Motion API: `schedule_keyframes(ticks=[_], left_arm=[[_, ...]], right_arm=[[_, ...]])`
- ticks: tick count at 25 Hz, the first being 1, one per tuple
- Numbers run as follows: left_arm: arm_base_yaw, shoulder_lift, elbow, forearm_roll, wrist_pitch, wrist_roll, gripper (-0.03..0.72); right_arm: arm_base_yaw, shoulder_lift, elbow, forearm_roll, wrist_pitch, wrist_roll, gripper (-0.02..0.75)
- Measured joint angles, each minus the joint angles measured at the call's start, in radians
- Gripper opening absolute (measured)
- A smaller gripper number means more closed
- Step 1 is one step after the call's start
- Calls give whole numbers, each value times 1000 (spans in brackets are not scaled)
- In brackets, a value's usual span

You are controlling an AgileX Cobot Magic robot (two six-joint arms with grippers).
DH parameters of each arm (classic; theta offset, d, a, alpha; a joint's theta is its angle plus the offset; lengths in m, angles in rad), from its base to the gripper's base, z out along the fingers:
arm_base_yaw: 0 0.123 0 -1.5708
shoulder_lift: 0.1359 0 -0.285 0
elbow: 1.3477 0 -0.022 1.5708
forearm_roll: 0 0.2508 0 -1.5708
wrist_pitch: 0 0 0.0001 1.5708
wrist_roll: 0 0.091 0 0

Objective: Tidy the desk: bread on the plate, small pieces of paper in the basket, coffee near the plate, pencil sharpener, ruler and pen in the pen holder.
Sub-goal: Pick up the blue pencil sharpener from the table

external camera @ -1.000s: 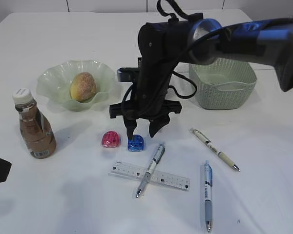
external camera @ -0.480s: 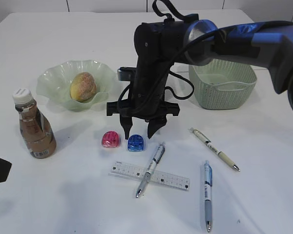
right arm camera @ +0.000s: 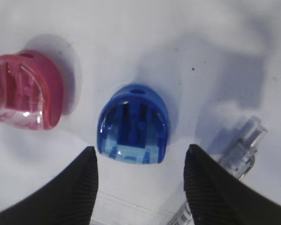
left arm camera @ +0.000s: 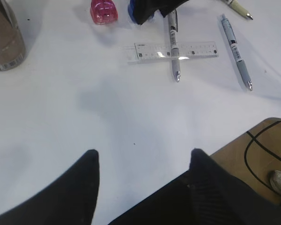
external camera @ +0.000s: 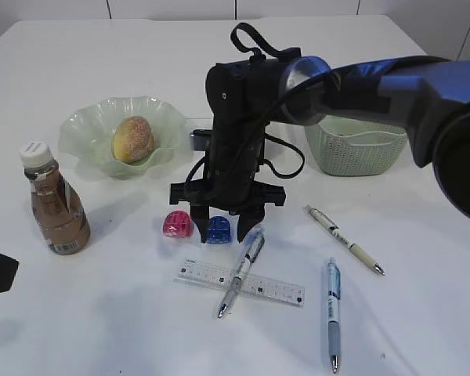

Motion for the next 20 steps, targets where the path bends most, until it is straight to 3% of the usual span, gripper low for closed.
schedule_keyframes(ticks=[20], left_arm=[[0,0,0,0,0,0,428]], right_arm=[[6,0,0,-9,-46,67,461]])
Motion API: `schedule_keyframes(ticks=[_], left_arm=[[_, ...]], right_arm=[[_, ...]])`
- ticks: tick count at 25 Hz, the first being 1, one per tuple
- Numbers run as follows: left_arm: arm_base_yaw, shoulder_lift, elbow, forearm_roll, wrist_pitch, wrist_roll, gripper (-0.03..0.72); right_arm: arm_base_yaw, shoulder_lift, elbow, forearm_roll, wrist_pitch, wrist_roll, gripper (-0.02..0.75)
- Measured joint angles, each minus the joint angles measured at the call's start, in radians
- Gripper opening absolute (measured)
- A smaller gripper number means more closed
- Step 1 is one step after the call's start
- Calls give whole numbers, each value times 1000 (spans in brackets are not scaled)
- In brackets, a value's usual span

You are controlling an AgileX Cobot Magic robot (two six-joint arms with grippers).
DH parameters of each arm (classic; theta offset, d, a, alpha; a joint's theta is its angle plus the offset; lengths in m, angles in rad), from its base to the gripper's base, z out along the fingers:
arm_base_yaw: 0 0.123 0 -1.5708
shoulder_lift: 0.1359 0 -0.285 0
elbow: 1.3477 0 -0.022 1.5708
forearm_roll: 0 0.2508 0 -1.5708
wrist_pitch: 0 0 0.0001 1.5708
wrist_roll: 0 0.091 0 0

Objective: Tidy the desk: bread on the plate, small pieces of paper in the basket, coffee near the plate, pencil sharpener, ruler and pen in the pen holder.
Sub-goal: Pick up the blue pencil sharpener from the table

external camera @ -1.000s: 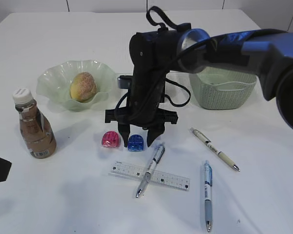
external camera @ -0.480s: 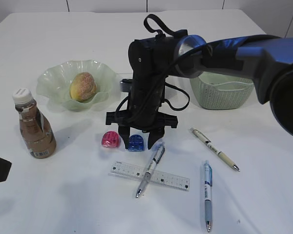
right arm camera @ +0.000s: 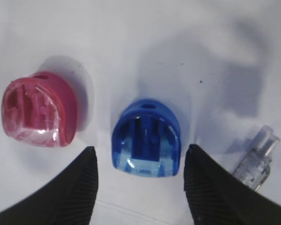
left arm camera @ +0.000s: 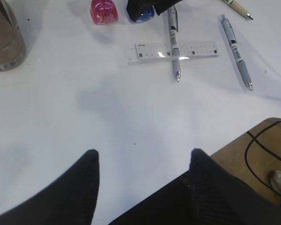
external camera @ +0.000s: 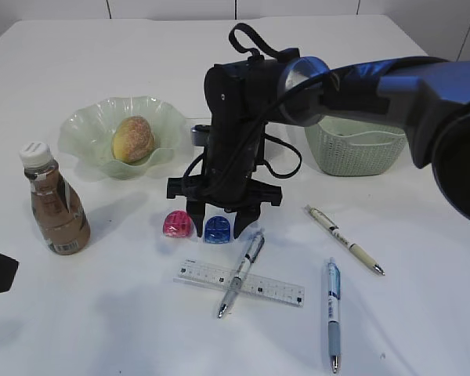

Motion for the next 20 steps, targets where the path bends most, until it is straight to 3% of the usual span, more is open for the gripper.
schedule_keyframes(ticks=[20], left_arm=[[0,0,0,0,0,0,428]], right_arm=[[8,0,0,-55,-20,37,461]])
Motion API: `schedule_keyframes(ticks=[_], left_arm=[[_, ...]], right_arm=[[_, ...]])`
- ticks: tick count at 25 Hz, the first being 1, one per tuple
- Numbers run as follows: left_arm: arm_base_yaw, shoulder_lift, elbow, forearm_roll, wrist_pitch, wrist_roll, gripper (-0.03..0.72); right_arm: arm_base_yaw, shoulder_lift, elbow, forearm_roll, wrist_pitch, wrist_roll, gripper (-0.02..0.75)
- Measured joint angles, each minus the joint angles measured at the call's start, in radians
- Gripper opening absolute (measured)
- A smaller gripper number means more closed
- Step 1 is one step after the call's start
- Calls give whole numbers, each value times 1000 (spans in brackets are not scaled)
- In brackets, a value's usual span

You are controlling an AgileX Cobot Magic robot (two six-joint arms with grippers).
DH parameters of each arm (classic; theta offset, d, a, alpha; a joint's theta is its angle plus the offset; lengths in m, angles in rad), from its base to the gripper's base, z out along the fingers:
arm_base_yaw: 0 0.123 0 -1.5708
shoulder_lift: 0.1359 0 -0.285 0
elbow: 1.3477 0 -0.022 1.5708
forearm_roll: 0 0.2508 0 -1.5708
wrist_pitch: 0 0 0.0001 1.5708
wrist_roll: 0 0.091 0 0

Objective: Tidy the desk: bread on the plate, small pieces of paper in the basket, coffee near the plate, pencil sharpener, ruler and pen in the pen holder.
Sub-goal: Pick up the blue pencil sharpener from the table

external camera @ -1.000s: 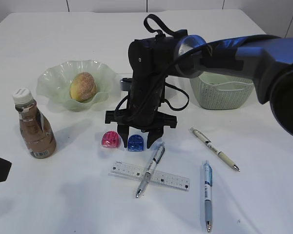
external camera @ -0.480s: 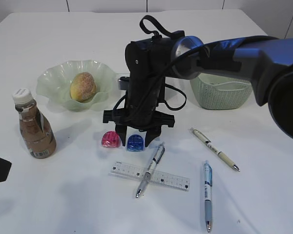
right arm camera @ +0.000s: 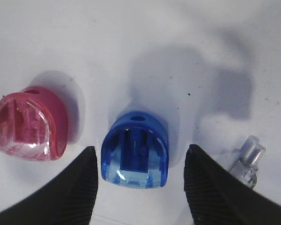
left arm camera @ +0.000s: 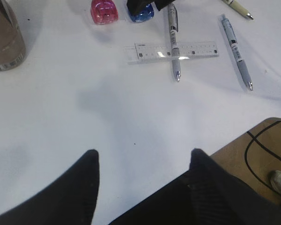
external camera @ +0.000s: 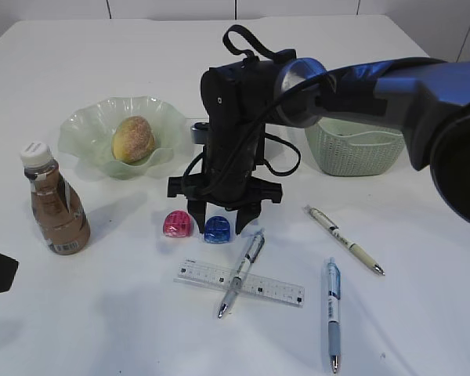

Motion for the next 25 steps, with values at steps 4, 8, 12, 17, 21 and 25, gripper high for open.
schedule_keyframes(ticks=[4,8,12,17,21,25], left_arm=[[0,0,0,0,0,0,428],[0,0,0,0,0,0,428],[0,0,0,0,0,0,428],[0,0,0,0,0,0,428],[0,0,0,0,0,0,428],[0,0,0,0,0,0,428]], right_arm=[[0,7,0,0,0,6,462],[2,21,-2,2,0,8,461],[2,21,-4,2,-14,11,461],[2,21,-4,2,-17,11,461],[2,22,-4,2,-24,11,461],[2,30,-4,8,-24,11,459]])
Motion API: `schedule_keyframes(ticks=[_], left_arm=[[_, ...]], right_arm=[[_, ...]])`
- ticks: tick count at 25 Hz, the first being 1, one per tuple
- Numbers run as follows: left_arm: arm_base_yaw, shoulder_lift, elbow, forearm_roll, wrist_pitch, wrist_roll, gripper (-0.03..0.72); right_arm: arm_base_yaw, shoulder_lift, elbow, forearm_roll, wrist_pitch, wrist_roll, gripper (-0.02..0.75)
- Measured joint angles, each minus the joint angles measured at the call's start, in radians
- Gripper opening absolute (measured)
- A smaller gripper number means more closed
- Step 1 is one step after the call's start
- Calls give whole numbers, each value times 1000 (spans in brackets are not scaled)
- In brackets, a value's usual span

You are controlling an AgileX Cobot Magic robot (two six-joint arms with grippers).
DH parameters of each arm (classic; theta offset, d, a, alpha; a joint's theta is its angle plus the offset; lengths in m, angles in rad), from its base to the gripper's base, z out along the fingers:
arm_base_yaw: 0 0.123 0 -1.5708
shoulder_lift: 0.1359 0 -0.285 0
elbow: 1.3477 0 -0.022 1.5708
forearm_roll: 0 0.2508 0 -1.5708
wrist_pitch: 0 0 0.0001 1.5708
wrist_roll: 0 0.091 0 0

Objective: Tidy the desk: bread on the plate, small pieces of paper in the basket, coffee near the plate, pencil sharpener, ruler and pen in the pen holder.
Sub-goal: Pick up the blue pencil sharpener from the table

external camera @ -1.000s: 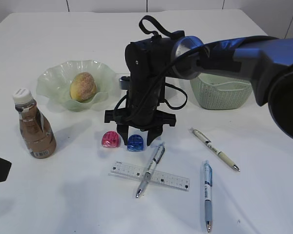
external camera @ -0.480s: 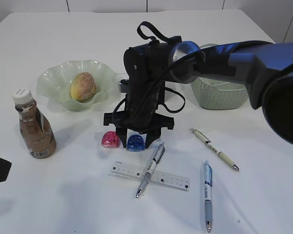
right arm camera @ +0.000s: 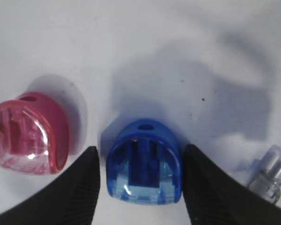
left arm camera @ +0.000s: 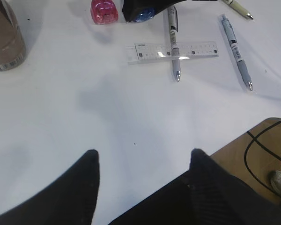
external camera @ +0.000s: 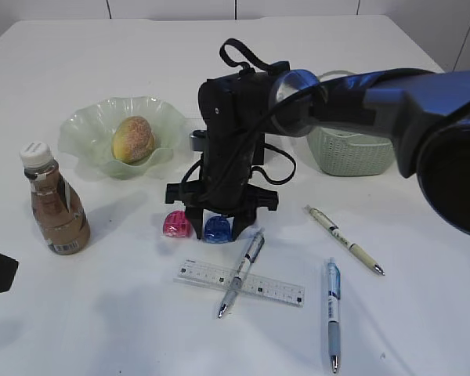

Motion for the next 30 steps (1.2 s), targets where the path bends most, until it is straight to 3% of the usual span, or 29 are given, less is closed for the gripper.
schedule_keyframes(ticks=[15,25,30], left_arm=[[0,0,0,0,0,0,428],[-20,0,0,6,0,0,428],[-20,0,0,6,0,0,428]], right_arm=[[0,20,-37,16,3,-2,346],[0,20,-41,16,3,-15,335],[2,20,-120,-20,57,-19,335]])
